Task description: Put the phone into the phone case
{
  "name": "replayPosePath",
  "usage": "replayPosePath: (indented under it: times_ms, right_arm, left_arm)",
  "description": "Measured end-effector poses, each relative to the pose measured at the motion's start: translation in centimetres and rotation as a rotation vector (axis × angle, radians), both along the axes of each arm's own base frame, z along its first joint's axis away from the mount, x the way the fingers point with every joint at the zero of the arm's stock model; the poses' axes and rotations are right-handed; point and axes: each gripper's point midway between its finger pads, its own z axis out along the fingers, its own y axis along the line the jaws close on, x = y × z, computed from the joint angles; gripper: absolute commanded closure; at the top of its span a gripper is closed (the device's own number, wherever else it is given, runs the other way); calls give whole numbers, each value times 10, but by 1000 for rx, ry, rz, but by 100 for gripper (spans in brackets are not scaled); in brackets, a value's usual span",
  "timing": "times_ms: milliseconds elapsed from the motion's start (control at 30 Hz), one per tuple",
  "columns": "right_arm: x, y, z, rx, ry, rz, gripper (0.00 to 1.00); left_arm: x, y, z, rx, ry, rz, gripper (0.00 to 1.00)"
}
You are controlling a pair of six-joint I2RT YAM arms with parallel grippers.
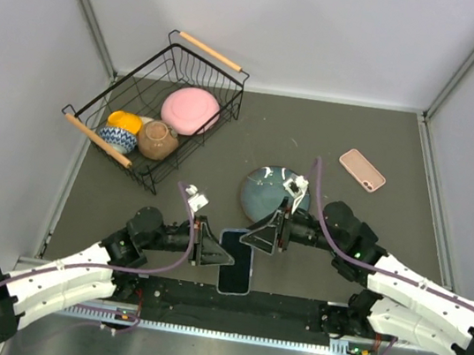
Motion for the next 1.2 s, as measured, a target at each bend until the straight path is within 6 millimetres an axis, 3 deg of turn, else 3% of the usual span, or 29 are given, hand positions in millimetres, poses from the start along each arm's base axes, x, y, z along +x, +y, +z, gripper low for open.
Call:
replayPosePath:
  times_ms: [133, 200, 367, 467, 500, 567, 600, 700, 867, 1067, 1200]
  right_arm:
    - [3, 2, -7, -20, 1, 0, 88]
    - [5, 1, -8, -23, -2, -6, 98]
    - [8, -2, -9, -35, -46, -12, 100]
    - [12, -5, -13, -57, -66, -30, 87]
    - [14, -7, -15, -67, -65, -36, 72]
    - [14, -8, -20, -87, -54, -45, 58]
    - [14, -8, -22, -92, -46, -48, 41]
    - [11, -7, -18, -76, -34, -43, 19]
    - [0, -16, -15, 2, -40, -40, 16]
    - [-18, -20, -58, -9, 56, 14, 20]
    - [-25, -17, -69, 2, 107, 53, 22]
  left_arm:
    - [-1, 0, -1, 2, -3, -5, 100]
    - [0, 0, -3, 12, -4, 2, 100]
    - [6, -2, -9, 70, 5, 17, 100]
    - [10, -5, -14, 97, 24, 14, 100]
    - [11, -6, -16, 104, 30, 14, 100]
    - [12, -7, -20, 114, 41, 10, 100]
    - [12, -8, -20, 113, 41, 11, 100]
    - [17, -8, -21, 118, 49, 40, 100]
    - [28, -1, -18, 117, 62, 124, 100]
    - [40, 4, -10, 92, 39, 206, 100]
    - [43, 5, -9, 90, 42, 225, 100]
